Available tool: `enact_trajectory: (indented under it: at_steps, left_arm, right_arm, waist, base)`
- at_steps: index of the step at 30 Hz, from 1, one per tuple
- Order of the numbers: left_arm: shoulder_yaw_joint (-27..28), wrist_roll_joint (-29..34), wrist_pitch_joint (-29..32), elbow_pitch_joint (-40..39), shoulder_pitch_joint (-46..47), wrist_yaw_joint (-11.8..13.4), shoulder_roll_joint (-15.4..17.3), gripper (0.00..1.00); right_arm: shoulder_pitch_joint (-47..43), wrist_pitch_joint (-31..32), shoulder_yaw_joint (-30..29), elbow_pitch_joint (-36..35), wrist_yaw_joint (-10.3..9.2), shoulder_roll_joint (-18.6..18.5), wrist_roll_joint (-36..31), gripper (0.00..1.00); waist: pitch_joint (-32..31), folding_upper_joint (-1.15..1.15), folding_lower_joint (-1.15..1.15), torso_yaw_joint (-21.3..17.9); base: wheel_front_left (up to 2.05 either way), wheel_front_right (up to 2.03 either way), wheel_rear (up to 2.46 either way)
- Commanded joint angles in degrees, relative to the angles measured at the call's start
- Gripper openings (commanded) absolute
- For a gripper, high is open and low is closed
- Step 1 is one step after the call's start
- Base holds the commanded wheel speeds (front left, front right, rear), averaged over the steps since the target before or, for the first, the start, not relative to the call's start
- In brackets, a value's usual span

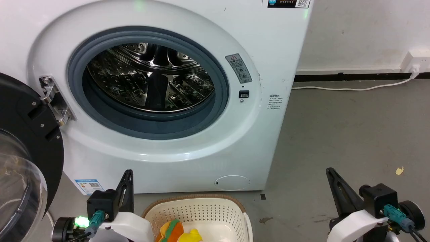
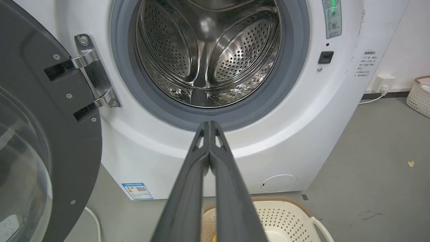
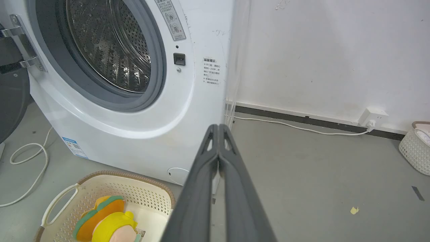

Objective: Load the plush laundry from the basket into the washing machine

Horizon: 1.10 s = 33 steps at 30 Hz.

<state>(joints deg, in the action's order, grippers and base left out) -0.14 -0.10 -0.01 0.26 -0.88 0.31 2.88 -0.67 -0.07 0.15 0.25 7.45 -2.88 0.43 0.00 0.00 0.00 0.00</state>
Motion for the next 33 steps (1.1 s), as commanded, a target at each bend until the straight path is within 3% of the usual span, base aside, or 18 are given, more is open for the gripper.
enact_trajectory:
  at_steps: [1,2,17,33]
  left_arm:
    - [0.1,0.1,0.0,-0.3,0.9,-0.3,0.0,0.0]
    - [0.0,0.0,0.0,0.0,0.0,0.0,0.0,1.0]
    - [-0.7,-0.3,-1.4,0.5,0.1,-0.1,0.1,1.0]
    - [-2.4,-0.3,-3.3,7.3,3.9,-1.5,1.8,1.0]
  right_arm:
    - [0.7,0.1,-0.1,-0.2,0.03,0.0,-0.4,0.0]
    - [0.0,0.0,0.0,0.0,0.0,0.0,0.0,1.0]
    - [0.5,-1.4,-0.1,0.1,0.0,0.0,1.1,1.0]
    - [3.1,-3.3,0.9,-1.3,0.01,0.0,2.4,1.0]
  waist:
    - [0.0,0.0,0.0,0.0]
    - [0.0,0.0,0.0,0.0]
    - [1.3,0.0,0.0,-0.4]
    - [7.7,0.0,0.0,-2.6]
  base:
    - [0.0,0.0,0.0]
    - [0.0,0.0,0.0]
    - [0.0,0.0,0.0]
    - [0.0,0.0,0.0]
